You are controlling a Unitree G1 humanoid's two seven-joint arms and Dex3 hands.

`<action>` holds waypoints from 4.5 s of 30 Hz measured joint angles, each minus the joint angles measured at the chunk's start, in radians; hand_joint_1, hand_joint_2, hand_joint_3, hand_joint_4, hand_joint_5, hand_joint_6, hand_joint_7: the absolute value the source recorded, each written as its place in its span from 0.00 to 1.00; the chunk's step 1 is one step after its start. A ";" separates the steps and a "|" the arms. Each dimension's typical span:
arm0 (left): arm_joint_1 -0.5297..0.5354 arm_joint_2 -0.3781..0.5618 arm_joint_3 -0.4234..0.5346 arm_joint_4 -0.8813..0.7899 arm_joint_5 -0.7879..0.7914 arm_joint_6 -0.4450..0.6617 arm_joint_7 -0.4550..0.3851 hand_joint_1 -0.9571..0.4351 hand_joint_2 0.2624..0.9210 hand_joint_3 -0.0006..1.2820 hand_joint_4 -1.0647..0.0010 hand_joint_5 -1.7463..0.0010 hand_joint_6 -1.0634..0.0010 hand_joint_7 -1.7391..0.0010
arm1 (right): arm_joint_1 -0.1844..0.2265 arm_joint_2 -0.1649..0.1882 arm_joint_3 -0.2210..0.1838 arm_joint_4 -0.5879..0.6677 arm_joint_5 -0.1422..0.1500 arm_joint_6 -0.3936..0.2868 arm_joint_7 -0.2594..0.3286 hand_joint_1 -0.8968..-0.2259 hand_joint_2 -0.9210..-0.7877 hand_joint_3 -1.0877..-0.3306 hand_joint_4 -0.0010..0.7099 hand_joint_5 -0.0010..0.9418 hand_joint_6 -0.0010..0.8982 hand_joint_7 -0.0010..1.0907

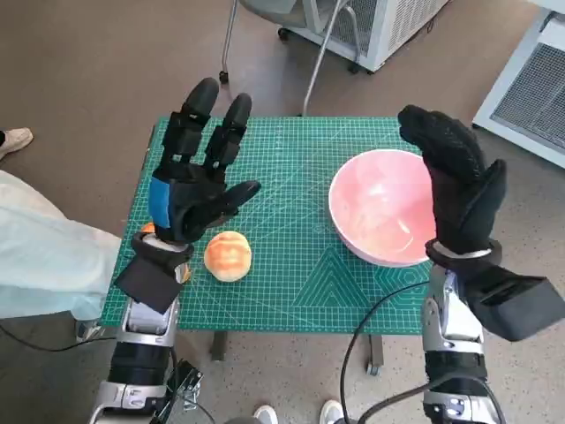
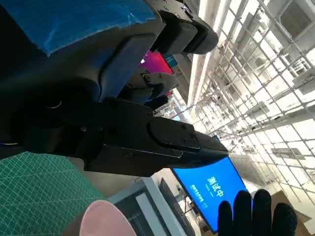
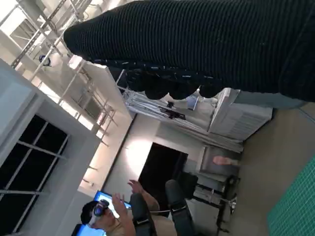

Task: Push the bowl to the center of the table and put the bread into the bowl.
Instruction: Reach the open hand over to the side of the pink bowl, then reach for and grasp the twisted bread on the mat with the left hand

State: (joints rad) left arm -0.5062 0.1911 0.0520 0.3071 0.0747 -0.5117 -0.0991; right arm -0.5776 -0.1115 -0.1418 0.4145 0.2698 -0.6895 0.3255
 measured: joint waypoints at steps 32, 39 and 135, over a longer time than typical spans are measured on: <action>-0.002 -0.002 -0.013 0.007 0.001 0.001 0.013 0.59 1.00 0.05 0.68 0.99 0.80 0.72 | -0.152 -0.145 -0.253 0.669 0.004 -0.110 -0.151 0.46 0.00 0.40 0.45 0.00 0.07 0.55; -0.002 -0.001 -0.012 0.007 -0.001 0.002 0.012 0.60 1.00 0.05 0.67 0.99 0.81 0.71 | -0.182 -0.143 -0.271 0.782 0.004 -0.035 -0.161 0.47 0.00 0.36 0.37 0.00 0.09 0.43; 0.123 0.955 0.078 0.009 0.451 -0.152 -0.165 0.73 0.86 0.00 0.70 1.00 0.62 0.91 | -0.335 -0.010 -0.118 0.554 -0.057 -0.160 0.170 0.36 0.00 0.40 0.48 0.03 0.04 0.70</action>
State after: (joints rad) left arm -0.3834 1.1459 0.1295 0.3166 0.5261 -0.6632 -0.2639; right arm -0.9130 -0.1214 -0.2596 0.9687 0.2124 -0.8490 0.4957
